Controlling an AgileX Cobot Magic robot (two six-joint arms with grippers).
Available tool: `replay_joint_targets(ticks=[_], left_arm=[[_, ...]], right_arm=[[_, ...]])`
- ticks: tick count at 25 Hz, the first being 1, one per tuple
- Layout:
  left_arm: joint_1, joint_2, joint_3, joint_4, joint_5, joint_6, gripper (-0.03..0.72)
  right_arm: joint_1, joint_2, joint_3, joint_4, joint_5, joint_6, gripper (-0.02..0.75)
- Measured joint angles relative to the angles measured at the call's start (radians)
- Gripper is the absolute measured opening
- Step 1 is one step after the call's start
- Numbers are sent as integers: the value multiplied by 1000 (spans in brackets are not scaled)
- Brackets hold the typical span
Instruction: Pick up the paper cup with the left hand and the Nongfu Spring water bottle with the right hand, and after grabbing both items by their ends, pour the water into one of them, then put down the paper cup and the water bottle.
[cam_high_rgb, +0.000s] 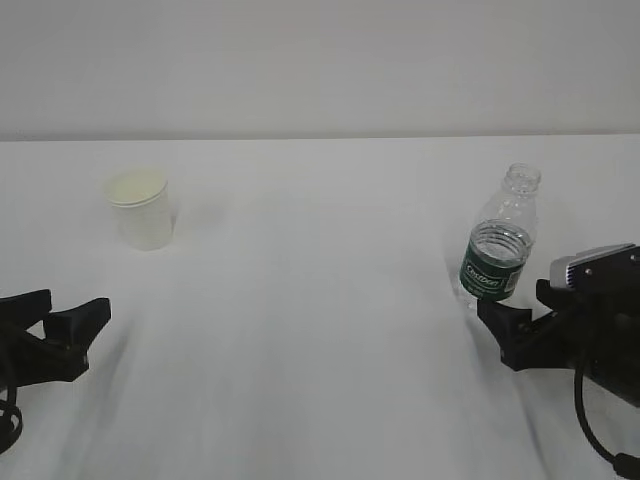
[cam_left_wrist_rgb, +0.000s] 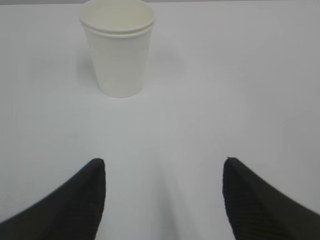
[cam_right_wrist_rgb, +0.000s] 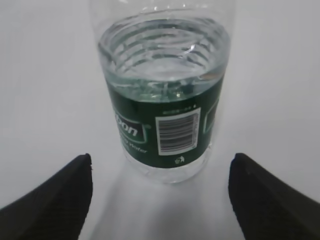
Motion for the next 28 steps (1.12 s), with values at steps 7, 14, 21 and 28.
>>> replay_joint_targets(ticks=[7, 14, 21, 28], left_arm=[[0, 0, 0, 0, 0, 0, 524], [0, 0, 0, 0, 0, 0, 524], [0, 0, 0, -1, 0, 6, 524], [0, 0, 0, -4, 0, 12, 524]], right_arm=[[0, 18, -43, -2, 0, 0, 637], [0, 75, -87, -6, -1, 0, 637], [0, 81, -128, -6, -1, 0, 637], [0, 82, -154, -9, -1, 0, 637]])
